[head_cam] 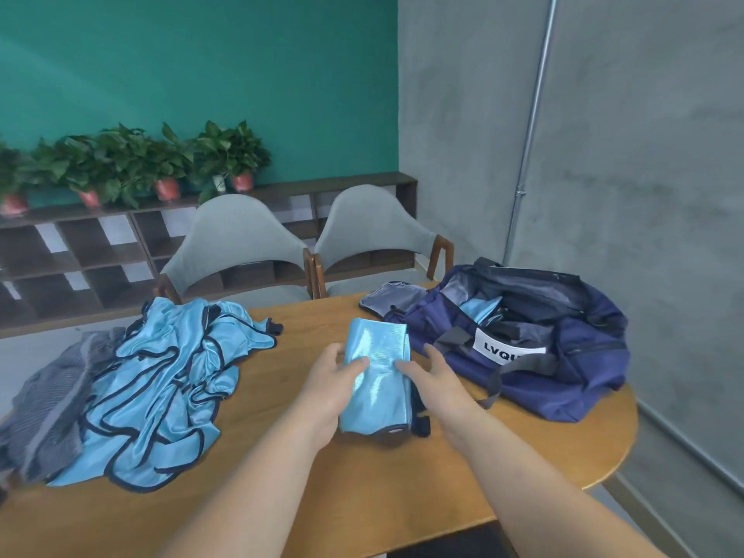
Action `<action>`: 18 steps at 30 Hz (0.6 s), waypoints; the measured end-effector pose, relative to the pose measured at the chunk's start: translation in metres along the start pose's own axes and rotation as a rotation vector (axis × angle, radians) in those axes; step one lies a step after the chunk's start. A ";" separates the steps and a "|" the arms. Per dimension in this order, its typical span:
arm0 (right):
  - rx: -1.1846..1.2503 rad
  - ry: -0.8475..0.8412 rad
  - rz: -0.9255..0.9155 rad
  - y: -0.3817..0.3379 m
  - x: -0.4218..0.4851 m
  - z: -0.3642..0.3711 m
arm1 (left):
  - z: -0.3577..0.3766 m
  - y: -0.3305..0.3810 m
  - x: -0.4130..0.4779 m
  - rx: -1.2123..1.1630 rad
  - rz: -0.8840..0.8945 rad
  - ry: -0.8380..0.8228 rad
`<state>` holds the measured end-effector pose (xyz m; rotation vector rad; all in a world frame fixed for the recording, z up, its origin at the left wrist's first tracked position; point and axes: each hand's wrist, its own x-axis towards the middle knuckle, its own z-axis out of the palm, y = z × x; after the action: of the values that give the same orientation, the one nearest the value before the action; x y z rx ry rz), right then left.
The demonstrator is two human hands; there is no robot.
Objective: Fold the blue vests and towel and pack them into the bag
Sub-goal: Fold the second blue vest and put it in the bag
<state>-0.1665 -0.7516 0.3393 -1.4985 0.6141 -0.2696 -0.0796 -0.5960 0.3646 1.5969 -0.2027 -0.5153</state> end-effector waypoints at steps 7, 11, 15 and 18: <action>0.275 -0.035 -0.201 -0.038 -0.016 -0.050 | 0.037 0.038 0.010 -0.123 0.037 -0.237; 0.224 0.106 -0.285 -0.049 -0.013 -0.065 | 0.067 0.049 0.028 -0.041 0.096 -0.220; 0.078 0.306 -0.278 -0.053 0.007 -0.092 | 0.101 0.056 0.051 0.206 0.173 -0.166; -0.172 0.382 -0.231 -0.057 0.027 -0.126 | 0.121 0.054 0.065 0.609 0.305 -0.249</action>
<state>-0.1998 -0.8768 0.3941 -1.7010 0.7819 -0.7081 -0.0665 -0.7384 0.4027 2.0362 -0.8419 -0.4329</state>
